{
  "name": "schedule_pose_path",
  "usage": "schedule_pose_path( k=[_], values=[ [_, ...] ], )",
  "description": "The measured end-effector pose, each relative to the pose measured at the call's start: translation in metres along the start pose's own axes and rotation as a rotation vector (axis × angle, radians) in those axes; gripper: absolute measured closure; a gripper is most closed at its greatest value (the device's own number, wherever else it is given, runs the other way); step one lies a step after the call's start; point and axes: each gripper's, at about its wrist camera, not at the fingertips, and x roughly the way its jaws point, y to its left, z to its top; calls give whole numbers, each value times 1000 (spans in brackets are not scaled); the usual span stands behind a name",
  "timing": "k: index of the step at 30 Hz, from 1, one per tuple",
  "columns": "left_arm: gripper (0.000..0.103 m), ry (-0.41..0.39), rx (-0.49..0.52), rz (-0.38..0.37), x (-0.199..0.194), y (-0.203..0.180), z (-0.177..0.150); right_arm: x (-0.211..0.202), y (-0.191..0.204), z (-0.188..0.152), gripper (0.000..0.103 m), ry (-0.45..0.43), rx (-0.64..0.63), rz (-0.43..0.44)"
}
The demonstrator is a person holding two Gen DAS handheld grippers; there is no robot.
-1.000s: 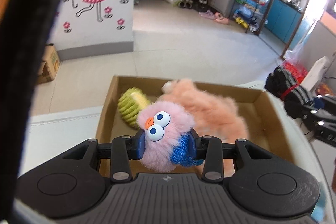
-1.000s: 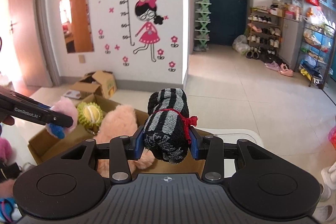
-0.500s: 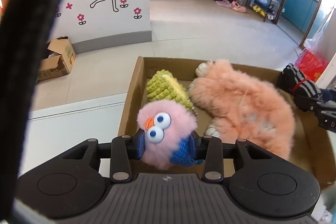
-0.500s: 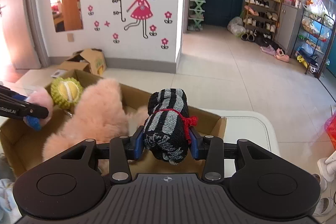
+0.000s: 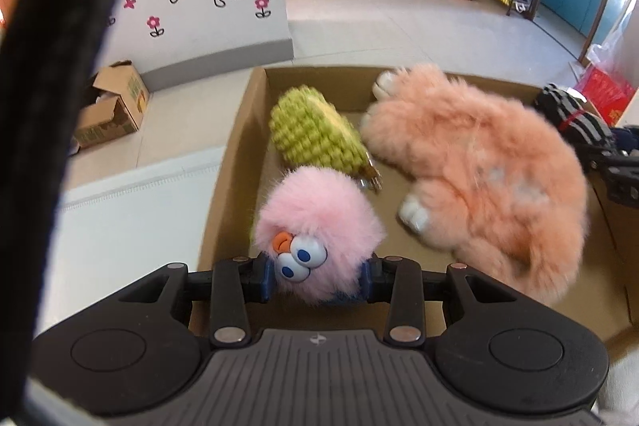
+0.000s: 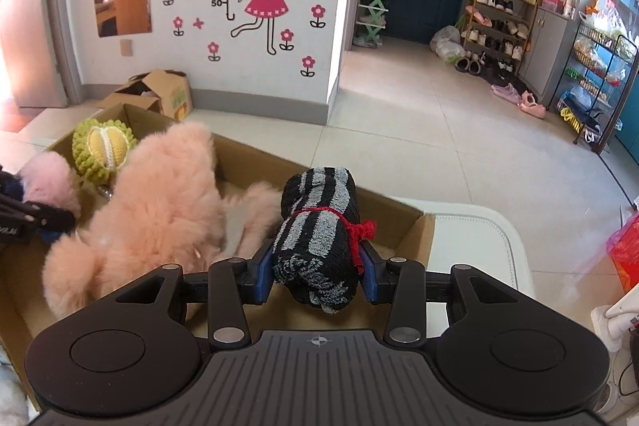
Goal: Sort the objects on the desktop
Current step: 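Carry the pink bird and striped doll into the box and release them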
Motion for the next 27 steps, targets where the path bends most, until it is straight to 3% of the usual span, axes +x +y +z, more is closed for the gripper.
schedule_pose_path(
  k=[7,16,27],
  values=[
    [68,16,-30,-7,-23,5,-29,-1,-5,-7,54,7,14,-3],
    [67,35,-59,12,-34,-1,-42,-9,4,-7,54,10,-21,16],
    [69,-27,7,39,-8,6,-4,-13,8,-2,54,-5,-26,27]
  ],
)
